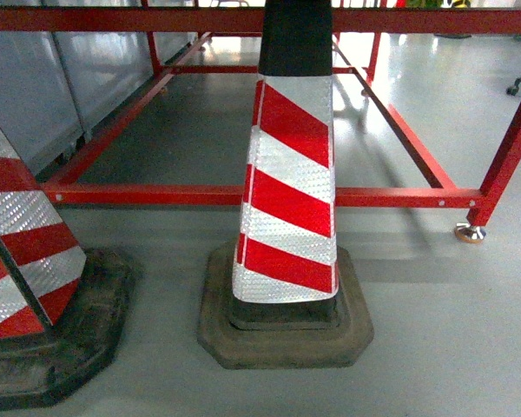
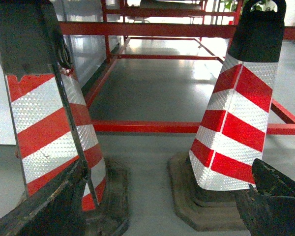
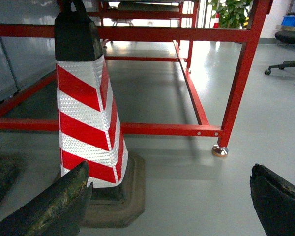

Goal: Place box next to blue box on left shelf

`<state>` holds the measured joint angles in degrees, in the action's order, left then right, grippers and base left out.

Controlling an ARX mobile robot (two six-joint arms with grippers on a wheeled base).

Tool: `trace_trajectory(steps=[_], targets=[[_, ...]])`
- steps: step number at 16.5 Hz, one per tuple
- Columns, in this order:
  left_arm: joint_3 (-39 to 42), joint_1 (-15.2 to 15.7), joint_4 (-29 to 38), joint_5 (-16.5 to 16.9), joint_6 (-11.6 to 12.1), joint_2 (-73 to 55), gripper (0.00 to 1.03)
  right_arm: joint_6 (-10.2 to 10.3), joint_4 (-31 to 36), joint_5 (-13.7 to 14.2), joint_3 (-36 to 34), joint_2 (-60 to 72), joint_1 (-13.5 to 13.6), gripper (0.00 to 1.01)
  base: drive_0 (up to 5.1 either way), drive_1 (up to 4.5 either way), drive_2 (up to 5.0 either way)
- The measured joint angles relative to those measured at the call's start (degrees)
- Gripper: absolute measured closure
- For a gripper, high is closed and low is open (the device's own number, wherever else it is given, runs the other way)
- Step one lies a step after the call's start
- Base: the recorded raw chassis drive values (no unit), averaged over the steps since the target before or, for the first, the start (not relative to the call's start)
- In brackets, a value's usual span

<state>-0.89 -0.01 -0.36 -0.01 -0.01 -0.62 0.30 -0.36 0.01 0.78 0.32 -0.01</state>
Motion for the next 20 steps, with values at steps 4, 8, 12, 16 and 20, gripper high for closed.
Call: trace_trajectory(steps=[4, 8, 12, 16, 20], targets=[[0.00, 0.00, -0.09, -0.04, 0.02, 0.00, 0.05, 0.00, -0.02, 0.00, 0.00, 0.00, 0.00, 0.03, 0.0, 0.00, 0.0], [0.00, 0.00, 0.00, -0.07, 0.00, 0.00, 0.05, -0.11, 0.02, -0.07, 0.00, 0.00, 0.00, 0.03, 0.0, 0.00, 0.0], [0.00, 0.00, -0.02, -0.11, 0.02, 0.00, 0.05, -0.20, 0.09, -0.04, 0.00, 0.00, 0.00, 0.03, 0.0, 0.00, 0.0], [0.00, 0.00, -0.04, -0.02, 0.02, 0.00, 0.05, -0.15, 0.04, -0.02, 0.00, 0.00, 0.00, 0.03, 0.0, 0.00, 0.0], [0.00, 0.00, 0.04, -0.02, 0.07, 0.00, 0.05, -0.17, 0.00, -0.02, 0.00, -0.02, 0.00, 0.03, 0.0, 0.00, 0.0]])
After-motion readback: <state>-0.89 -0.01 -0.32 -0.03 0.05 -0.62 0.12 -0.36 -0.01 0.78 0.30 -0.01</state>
